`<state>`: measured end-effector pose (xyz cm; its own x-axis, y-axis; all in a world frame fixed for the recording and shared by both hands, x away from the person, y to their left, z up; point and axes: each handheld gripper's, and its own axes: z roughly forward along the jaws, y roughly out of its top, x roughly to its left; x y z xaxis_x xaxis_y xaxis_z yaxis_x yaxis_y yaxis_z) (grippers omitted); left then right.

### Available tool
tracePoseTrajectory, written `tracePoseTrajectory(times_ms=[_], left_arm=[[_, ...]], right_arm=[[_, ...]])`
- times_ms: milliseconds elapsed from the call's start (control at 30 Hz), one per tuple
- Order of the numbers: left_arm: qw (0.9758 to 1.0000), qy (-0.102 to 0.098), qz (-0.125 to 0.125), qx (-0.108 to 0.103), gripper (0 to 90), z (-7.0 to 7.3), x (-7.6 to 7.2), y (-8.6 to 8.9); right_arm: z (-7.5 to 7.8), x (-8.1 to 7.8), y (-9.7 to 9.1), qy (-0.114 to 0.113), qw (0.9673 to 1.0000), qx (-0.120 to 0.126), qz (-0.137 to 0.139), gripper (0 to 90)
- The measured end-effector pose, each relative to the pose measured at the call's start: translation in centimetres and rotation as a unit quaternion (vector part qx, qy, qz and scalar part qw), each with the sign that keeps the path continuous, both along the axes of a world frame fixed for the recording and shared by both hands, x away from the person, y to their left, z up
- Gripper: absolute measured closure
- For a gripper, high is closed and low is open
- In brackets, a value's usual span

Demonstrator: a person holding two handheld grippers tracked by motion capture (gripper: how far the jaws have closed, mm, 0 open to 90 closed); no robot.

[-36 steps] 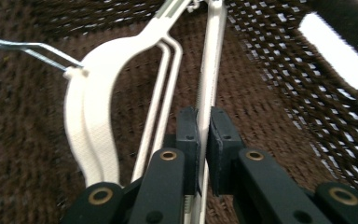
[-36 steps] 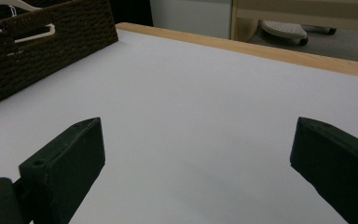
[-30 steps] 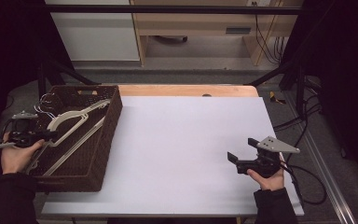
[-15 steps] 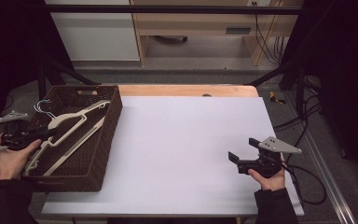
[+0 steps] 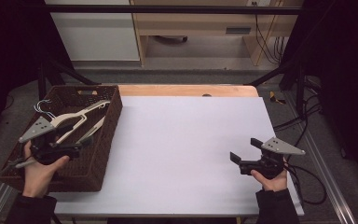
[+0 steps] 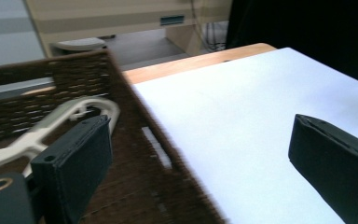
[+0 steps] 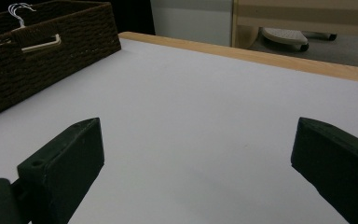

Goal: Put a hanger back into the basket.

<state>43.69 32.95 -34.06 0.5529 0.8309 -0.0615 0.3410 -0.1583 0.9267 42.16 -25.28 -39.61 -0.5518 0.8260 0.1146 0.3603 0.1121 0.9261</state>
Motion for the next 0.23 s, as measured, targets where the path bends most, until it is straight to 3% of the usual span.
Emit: tracePoseTrajectory(times_ms=[233], left_arm=[[0.9992, -0.011, -0.034, -0.017, 6.1, -1.1, -0.7, -2.8]], right_arm=[[0.2, -0.4, -0.4, -0.007, 0.9999, 0.006, 0.005, 2.6]])
